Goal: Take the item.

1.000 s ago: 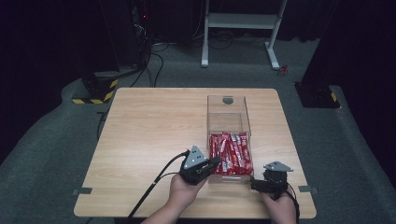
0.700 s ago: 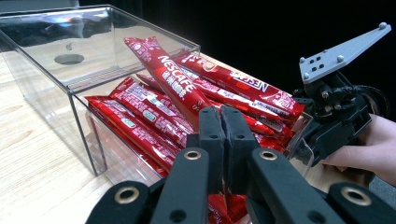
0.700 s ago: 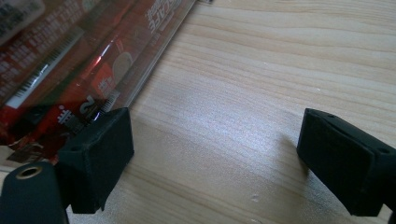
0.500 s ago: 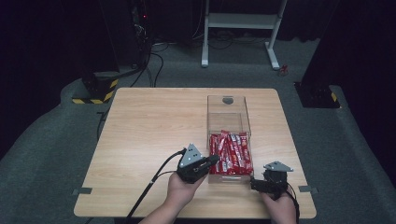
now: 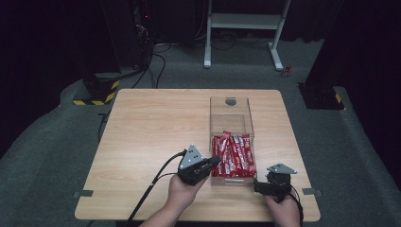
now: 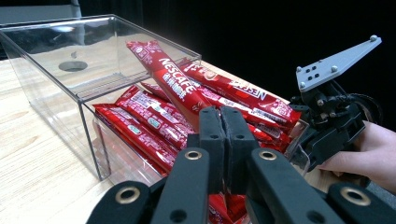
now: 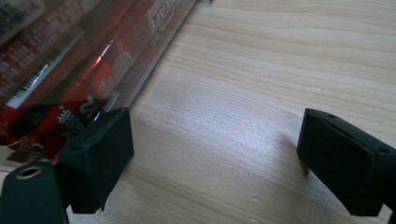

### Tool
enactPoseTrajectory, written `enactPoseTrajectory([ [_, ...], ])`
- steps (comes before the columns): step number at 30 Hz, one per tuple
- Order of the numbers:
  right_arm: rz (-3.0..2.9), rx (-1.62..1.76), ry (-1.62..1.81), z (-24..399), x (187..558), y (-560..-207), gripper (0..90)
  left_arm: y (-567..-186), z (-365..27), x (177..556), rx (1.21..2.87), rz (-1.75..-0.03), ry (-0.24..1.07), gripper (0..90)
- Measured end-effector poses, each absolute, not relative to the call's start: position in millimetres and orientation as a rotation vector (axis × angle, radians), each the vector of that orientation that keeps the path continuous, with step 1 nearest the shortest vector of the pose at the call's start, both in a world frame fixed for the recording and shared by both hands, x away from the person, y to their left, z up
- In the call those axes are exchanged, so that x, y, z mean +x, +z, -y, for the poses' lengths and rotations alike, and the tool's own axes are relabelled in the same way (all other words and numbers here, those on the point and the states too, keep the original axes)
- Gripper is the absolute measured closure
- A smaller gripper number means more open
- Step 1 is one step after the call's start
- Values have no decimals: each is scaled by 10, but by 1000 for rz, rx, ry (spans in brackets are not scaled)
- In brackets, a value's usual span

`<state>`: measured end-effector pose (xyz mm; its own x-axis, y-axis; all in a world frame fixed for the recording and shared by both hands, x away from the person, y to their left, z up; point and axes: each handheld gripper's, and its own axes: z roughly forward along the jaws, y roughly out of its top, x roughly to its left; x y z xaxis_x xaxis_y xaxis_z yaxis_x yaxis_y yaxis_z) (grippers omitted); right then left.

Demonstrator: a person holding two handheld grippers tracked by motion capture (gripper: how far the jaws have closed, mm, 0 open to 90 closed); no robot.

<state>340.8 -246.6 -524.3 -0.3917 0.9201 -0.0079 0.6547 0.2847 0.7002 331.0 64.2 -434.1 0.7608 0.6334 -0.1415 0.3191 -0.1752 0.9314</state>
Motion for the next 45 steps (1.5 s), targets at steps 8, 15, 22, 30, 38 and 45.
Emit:
enactPoseTrajectory([
  [8,-2148,1414,871,2466,3409,-5243,104,-4331,-683,3298,1772,-737,329,883],
  [15,-2147,1414,871,2467,3409,-5244,104,-4332,-755,3290,1765,-747,330,883],
  [22,-2148,1413,871,2467,3409,-5243,104,-4354,-863,3280,1755,-768,333,883],
  [30,-2148,1414,871,2466,3409,-5244,104,-4356,-1018,3281,1756,-786,356,884],
  [38,-2148,1414,871,2466,3409,-5244,104,-4377,-1139,3276,1736,-820,370,884],
  [45,-2148,1414,871,2466,3409,-5244,104,-4416,-1216,3273,1712,-851,369,884],
])
